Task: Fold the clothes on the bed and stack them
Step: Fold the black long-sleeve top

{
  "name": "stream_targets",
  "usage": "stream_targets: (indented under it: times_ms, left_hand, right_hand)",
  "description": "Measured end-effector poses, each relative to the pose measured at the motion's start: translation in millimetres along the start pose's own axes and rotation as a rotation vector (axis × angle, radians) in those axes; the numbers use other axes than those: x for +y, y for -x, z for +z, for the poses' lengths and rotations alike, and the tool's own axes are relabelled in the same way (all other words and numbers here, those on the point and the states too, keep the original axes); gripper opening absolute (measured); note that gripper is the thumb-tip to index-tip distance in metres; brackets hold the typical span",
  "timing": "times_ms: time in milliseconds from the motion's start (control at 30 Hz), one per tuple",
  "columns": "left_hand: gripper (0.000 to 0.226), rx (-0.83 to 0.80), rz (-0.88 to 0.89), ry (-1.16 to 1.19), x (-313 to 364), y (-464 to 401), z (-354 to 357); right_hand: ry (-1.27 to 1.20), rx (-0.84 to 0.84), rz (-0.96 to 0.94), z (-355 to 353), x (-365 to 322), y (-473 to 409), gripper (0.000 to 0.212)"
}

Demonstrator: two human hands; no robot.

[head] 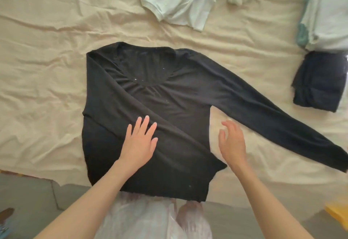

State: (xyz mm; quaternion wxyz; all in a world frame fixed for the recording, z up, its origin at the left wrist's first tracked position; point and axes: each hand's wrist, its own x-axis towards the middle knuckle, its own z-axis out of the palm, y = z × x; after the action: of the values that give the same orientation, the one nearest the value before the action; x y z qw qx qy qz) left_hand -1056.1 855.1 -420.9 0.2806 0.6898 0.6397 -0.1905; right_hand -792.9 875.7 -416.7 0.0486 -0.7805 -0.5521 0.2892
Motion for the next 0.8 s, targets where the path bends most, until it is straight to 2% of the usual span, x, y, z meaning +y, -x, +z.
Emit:
stream_targets:
  times_ms: [67,133,267,367,467,533,567,633,700,800]
  left_hand:
    - [0.056,-0.033,0.044,0.027,48.5,1.2,7.7]
    - [0.056,-0.091,0.076,0.088,98.9,5.0,18.6]
    - [0.055,-0.261,0.08,0.171,178.2,13.3,37.5]
    - [0.054,-0.315,0.067,0.157,208.6,11.7,40.0]
    - [0.049,-0.292,0.035,0.207,218.5,4.9,34.4]
    - [0.044,-0.216,0.039,0.298,223.5,3.6,30.4]
    - [0.044,-0.186,0.03,0.355,227.7,3.6,28.6]
    - [0.045,-0.162,-0.024,0.508,237.7,3.3,24.6]
    - [0.044,-0.165,-0.107,0.737,249.3,-0.2,18.9]
    - [0.041,-0.213,-0.271,1.289,265.2,-6.0,5.7]
  right_hand:
    - [-0.183,0.126,0.198,-28.9,38.1,0.0,0.032]
    - [-0.428,0.208,0.481,-56.9,81.0,-5.1,0.033]
    - [-1.079,0.265,1.06,-104.0,161.6,-12.9,0.042]
    - [-1.358,0.239,1.213,-128.2,197.9,-22.6,0.049]
    - [-1.688,0.298,1.214,-138.0,218.5,-43.6,0.051]
    - [-1.741,0.423,1.203,-137.6,222.8,-54.0,0.046]
    - [-1.671,0.504,1.185,-136.9,223.7,-55.6,0.042]
    - [-1.313,0.644,1.07,-136.2,218.9,-56.2,0.029]
    - [-0.939,0.66,0.824,-134.6,204.5,-50.0,0.013]
    - [-0.667,0.592,0.33,-122.2,170.6,-26.8,0.018]
